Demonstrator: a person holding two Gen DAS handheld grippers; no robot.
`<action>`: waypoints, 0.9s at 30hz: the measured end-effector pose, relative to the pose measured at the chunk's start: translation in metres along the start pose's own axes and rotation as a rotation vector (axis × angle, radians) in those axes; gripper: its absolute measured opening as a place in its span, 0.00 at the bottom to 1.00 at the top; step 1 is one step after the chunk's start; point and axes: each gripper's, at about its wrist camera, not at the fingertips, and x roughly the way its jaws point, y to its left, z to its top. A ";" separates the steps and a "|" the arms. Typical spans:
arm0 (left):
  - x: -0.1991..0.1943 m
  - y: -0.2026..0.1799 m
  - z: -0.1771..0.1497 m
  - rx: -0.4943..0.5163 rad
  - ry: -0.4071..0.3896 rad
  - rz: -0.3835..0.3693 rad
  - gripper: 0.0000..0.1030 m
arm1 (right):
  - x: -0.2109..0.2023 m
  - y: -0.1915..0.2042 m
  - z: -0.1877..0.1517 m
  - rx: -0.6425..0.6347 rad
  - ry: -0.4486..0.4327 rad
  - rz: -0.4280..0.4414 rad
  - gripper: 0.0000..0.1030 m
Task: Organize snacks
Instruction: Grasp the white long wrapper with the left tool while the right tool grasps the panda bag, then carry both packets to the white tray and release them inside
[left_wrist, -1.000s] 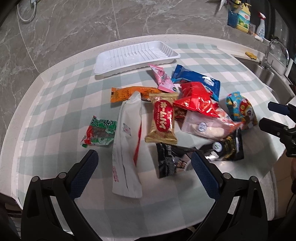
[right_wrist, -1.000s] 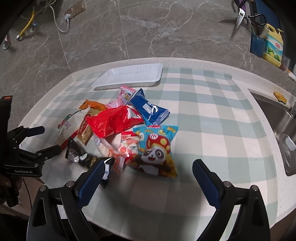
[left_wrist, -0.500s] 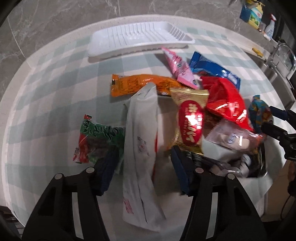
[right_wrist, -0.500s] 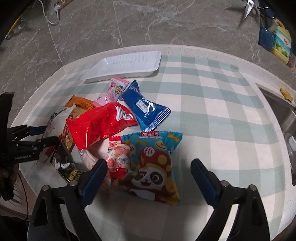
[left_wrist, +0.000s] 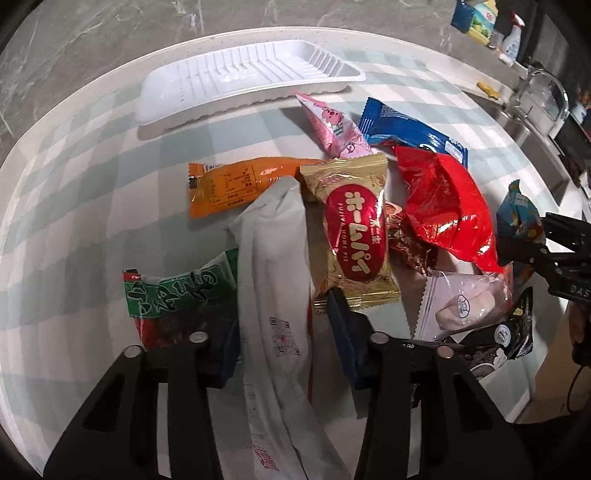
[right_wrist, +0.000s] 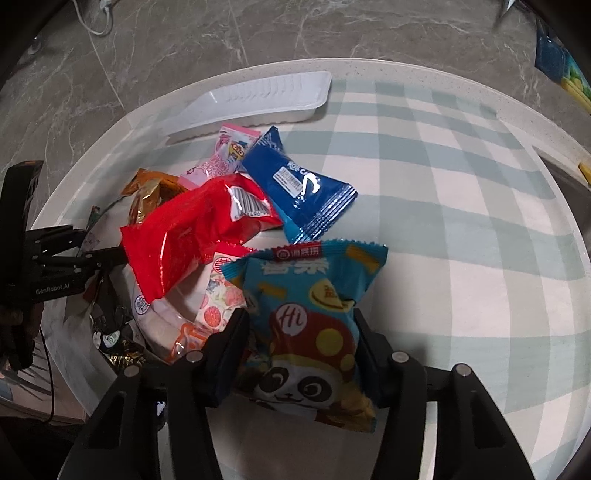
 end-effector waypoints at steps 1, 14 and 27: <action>0.000 0.001 0.001 -0.009 -0.001 -0.016 0.28 | 0.000 -0.001 0.000 0.003 -0.002 0.007 0.47; -0.021 0.031 0.000 -0.190 -0.011 -0.261 0.17 | -0.020 -0.030 -0.003 0.201 -0.024 0.187 0.41; -0.061 0.063 0.019 -0.302 -0.112 -0.421 0.17 | -0.047 -0.045 0.023 0.330 -0.096 0.325 0.41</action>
